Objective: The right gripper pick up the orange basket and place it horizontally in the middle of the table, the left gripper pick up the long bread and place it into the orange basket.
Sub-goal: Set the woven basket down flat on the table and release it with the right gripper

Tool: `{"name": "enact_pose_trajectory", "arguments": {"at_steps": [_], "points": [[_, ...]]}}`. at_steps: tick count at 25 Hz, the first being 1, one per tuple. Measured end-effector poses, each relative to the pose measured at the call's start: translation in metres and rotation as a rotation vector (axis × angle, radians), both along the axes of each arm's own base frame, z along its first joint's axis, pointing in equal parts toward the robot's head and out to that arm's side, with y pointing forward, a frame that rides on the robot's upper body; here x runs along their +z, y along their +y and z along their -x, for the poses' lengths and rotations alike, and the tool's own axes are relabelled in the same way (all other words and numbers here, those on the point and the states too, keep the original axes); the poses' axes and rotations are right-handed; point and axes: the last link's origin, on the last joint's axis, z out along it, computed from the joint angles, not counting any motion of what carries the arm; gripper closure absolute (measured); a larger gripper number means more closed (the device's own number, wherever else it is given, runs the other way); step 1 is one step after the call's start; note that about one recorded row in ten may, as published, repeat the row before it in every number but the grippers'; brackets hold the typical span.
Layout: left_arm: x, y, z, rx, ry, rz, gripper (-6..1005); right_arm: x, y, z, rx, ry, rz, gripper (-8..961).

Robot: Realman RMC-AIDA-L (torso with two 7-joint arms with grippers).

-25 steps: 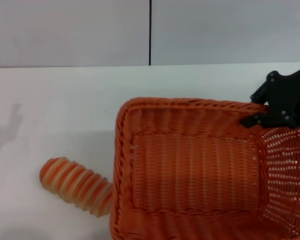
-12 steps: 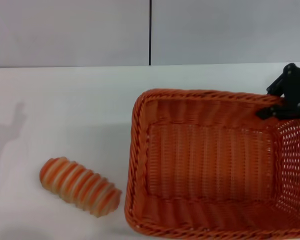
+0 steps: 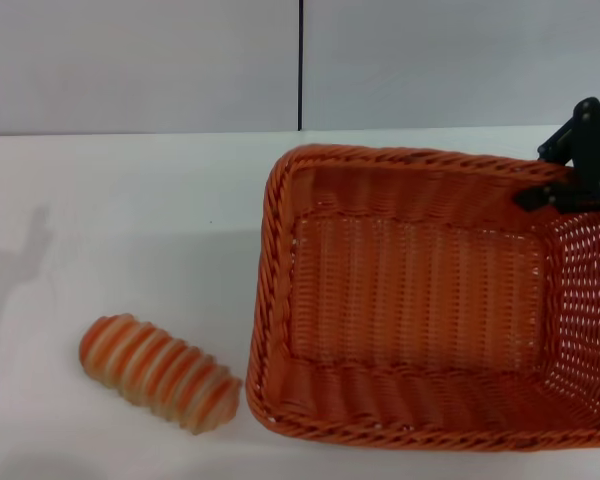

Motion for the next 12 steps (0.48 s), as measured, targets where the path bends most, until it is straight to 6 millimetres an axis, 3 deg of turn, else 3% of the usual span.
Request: {"name": "enact_pose_trajectory", "arguments": {"at_steps": [12], "points": [[-0.0001,0.0018,-0.0009,-0.004,0.0,0.001,250,-0.0049,0.0002,0.0008,0.015,0.019,0.001,816]]}}
